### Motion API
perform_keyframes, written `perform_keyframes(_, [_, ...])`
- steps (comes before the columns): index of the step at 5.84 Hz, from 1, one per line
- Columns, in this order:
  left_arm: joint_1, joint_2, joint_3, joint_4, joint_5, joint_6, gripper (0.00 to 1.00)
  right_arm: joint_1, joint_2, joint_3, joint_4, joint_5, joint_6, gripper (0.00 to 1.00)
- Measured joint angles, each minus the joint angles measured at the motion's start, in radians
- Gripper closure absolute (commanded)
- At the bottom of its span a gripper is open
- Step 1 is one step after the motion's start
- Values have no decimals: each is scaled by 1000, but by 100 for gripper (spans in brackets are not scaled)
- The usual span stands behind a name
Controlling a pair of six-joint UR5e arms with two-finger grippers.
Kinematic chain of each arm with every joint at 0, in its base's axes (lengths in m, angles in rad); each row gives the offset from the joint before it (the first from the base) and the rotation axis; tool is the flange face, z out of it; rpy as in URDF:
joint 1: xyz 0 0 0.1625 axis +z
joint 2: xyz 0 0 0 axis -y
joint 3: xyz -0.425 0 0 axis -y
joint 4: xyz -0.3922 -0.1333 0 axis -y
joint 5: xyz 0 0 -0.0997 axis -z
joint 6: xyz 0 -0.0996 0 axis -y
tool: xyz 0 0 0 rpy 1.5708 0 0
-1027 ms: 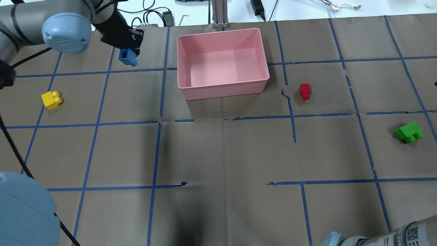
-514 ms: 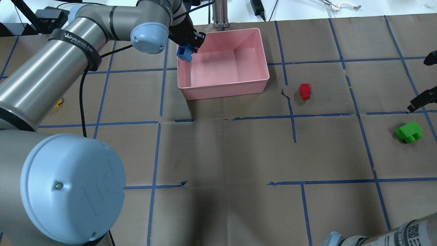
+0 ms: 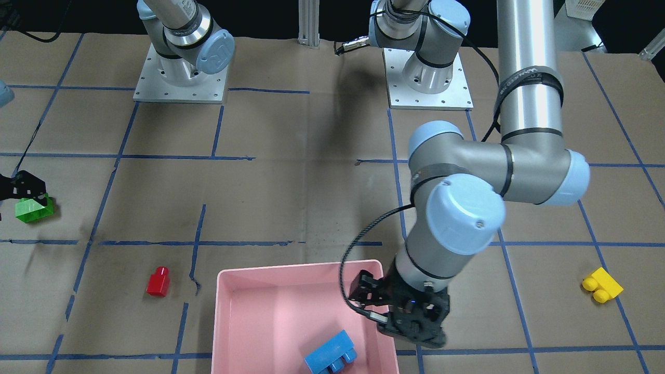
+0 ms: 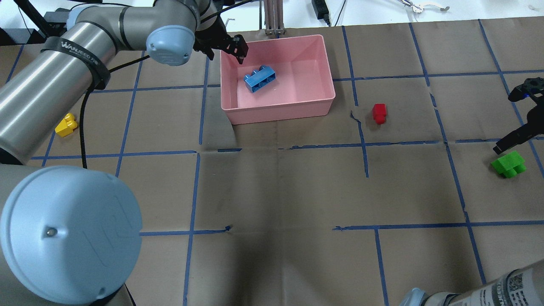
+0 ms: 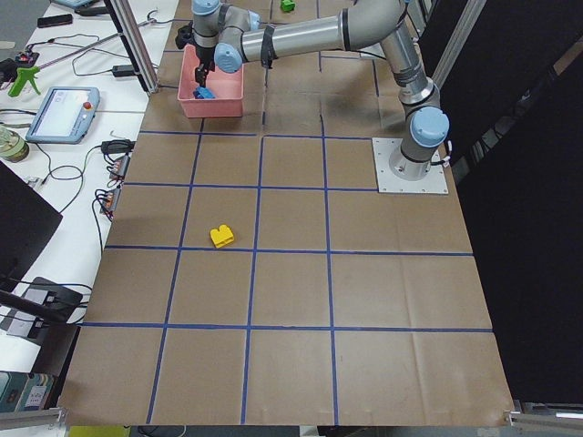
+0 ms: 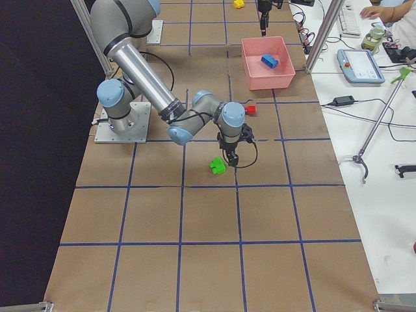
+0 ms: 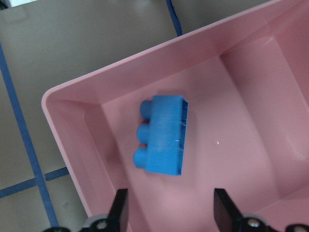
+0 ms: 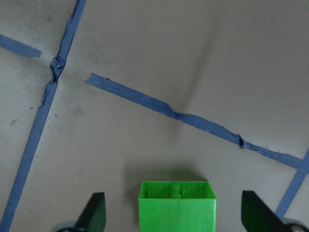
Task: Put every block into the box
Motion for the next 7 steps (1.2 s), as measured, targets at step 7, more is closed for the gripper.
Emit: perform_keyframes(7, [591,66,-195,-13,1,261,1,-44,52,19,-31,-61,-66,0])
